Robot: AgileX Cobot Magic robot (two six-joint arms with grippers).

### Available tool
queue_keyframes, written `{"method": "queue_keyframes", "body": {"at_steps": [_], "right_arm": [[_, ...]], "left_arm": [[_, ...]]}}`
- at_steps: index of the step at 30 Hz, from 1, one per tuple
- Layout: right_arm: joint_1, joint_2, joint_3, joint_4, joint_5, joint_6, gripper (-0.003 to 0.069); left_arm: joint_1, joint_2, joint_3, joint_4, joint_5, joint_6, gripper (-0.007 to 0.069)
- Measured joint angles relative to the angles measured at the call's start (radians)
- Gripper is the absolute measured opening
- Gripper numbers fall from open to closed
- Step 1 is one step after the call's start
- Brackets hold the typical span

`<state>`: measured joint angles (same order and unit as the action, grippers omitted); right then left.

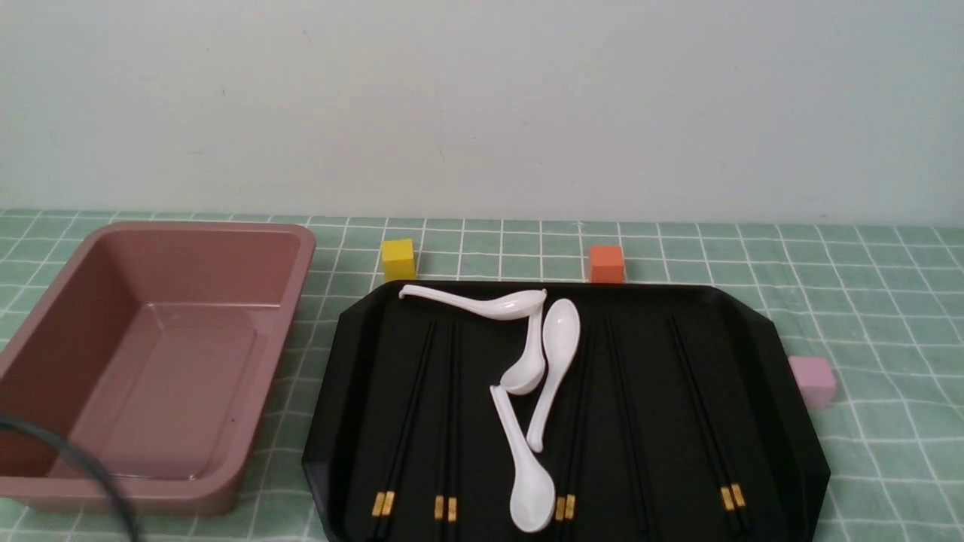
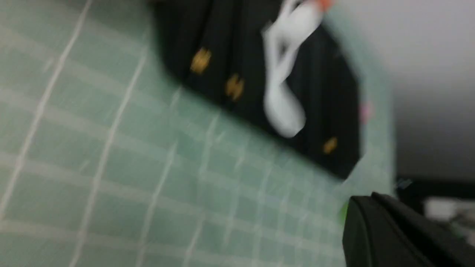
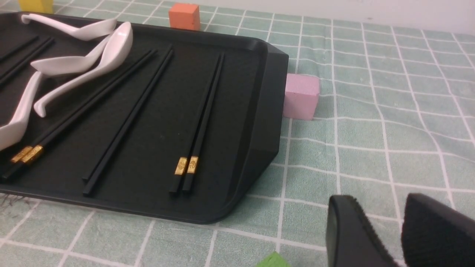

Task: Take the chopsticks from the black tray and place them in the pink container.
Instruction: 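Reach over to the black tray and grasp a pair of chopsticks with the left gripper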

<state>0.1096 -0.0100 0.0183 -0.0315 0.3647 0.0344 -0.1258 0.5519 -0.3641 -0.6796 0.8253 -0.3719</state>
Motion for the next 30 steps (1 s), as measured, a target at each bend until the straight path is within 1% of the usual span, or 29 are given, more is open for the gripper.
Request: {"method": "queue_keyframes", "body": {"at_steps": [2, 4, 7, 10, 13, 14, 16, 18, 21, 23, 24, 25, 26, 30], "right_arm": [[0.000, 0.000, 0.000, 0.000, 0.000, 0.000, 0.0240], [0.000, 0.000, 0.000, 0.000, 0.000, 0.000, 0.0240], [0.000, 0.000, 0.000, 0.000, 0.000, 0.000, 0.0240], [0.000, 0.000, 0.000, 0.000, 0.000, 0.000, 0.0240], [0.000, 0.000, 0.000, 0.000, 0.000, 0.000, 0.0240], [0.000, 0.000, 0.000, 0.000, 0.000, 0.000, 0.0240], [0.000, 0.000, 0.000, 0.000, 0.000, 0.000, 0.0240], [0.000, 0.000, 0.000, 0.000, 0.000, 0.000, 0.0240], [0.000, 0.000, 0.000, 0.000, 0.000, 0.000, 0.0240], [0.000, 0.000, 0.000, 0.000, 0.000, 0.000, 0.0240], [0.000, 0.000, 0.000, 0.000, 0.000, 0.000, 0.0240], [0.000, 0.000, 0.000, 0.000, 0.000, 0.000, 0.0240], [0.000, 0.000, 0.000, 0.000, 0.000, 0.000, 0.0240], [0.000, 0.000, 0.000, 0.000, 0.000, 0.000, 0.0240]], "left_arm": [[0.000, 0.143, -0.043, 0.040, 0.093, 0.045, -0.0013], [0.000, 0.310, -0.118, 0.067, 0.160, 0.116, -0.0013], [-0.007, 0.512, -0.246, 0.070, 0.200, 0.199, -0.0013], [-0.064, 0.686, -0.376, 0.083, 0.216, 0.249, -0.0013], [-0.141, 0.811, -0.484, 0.100, 0.236, 0.261, -0.0013], [-0.194, 0.889, -0.555, 0.122, 0.240, 0.258, -0.0013], [-0.241, 0.969, -0.621, 0.164, 0.235, 0.233, -0.0011], [-0.297, 1.043, -0.698, 0.236, 0.213, 0.176, 0.0003], [-0.354, 1.118, -0.769, 0.365, 0.175, 0.078, 0.0041], [-0.388, 1.163, -0.810, 0.473, 0.151, 0.026, 0.0085], [-0.398, 1.171, -0.822, 0.493, 0.142, 0.011, 0.0099], [-0.416, 1.198, -0.848, 0.556, 0.125, -0.013, 0.0135], [-0.429, 1.216, -0.866, 0.592, 0.115, -0.029, 0.0161], [-0.450, 1.287, -0.918, 0.685, 0.093, -0.057, 0.0255]]}}
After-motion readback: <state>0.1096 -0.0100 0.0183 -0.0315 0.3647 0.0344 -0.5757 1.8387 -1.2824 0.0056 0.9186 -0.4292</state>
